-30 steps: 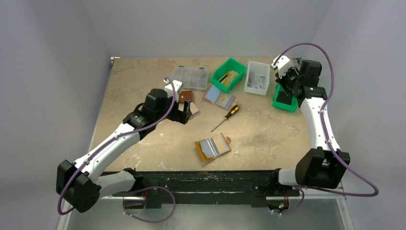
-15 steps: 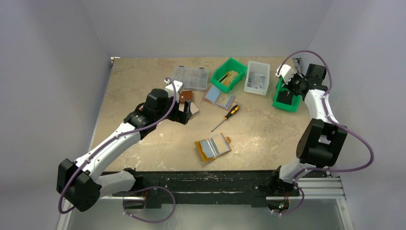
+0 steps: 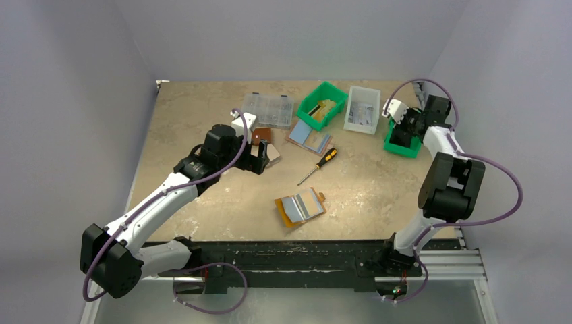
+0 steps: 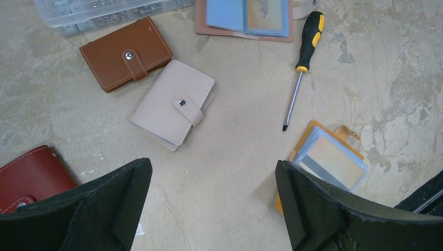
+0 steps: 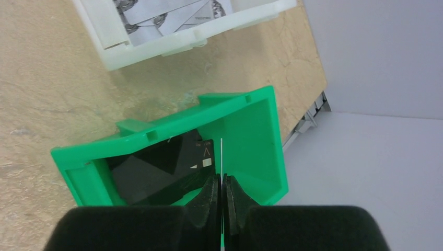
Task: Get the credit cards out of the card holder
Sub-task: Place the credit card in the storage box, then remove the credit card from the card holder.
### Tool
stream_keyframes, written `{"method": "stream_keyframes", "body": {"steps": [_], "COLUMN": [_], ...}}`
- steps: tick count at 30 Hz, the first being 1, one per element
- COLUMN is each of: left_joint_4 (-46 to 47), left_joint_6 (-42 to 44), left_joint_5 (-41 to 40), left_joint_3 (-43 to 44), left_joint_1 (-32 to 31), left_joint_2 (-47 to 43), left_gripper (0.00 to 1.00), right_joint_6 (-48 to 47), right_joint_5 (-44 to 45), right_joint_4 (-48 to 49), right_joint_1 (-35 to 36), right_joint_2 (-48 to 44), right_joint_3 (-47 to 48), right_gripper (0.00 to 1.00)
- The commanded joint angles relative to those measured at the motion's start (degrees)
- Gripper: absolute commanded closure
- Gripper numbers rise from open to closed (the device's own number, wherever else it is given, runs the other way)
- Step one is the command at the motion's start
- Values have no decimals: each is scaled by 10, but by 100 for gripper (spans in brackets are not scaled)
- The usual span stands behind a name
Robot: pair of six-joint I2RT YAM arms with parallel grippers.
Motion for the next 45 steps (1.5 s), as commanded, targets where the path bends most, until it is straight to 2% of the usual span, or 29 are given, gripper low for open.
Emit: {"method": "stream_keyframes", "body": {"steps": [1, 6, 10, 17, 22, 24, 28, 31, 34, 37, 40, 43, 45], "left_joint_4": [11, 14, 16, 18, 20, 22, 25, 33, 54, 97, 185, 256, 269], "left_joint_6": [5, 4, 2, 0, -2, -5, -7, -12, -34, -83, -171, -263, -296], "left_joint_5": [8, 14, 25, 40, 53, 61, 81, 109, 153, 209, 268, 296, 280], "left_joint_3": [-2, -3, -2, -3, -4, -5, -3, -5, -9, -27, -72, -109, -123], "left_joint_1": [3, 4, 7, 8, 8, 8, 8, 8, 11, 11, 11, 6, -14], "left_joint_2": [-8, -11, -14, -16, -17, -17, -17, -19, -20, -25, -30, -33, -43], "left_gripper": [4, 4, 4, 4, 4, 5, 6, 7, 7, 7, 6, 6, 7], "right_joint_6": [-32, -17, 6, 30, 98, 92, 106, 137, 127, 183, 235, 243, 235], "right_joint_5": [-29, -43, -71, -125, -129, -145, -163, -212, -251, -258, -273, -321, -352], "right_joint_4": [23, 19, 1, -50, -43, -102, -228, -311, -379, -351, -317, -318, -323], "right_joint_1": [2, 1, 1, 1, 1, 1, 2, 11, 52, 114, 163, 167, 167], "right_joint_2": [-2, -18, -61, -137, -161, -158, -127, -119, -140, -201, -248, -272, -283], "right_joint_3": [-17, -42, -62, -102, -110, -92, -40, -23, -36, -82, -115, -133, -147], "right_gripper": [86, 57, 49, 45, 46, 49, 66, 69, 67, 62, 53, 45, 40]}}
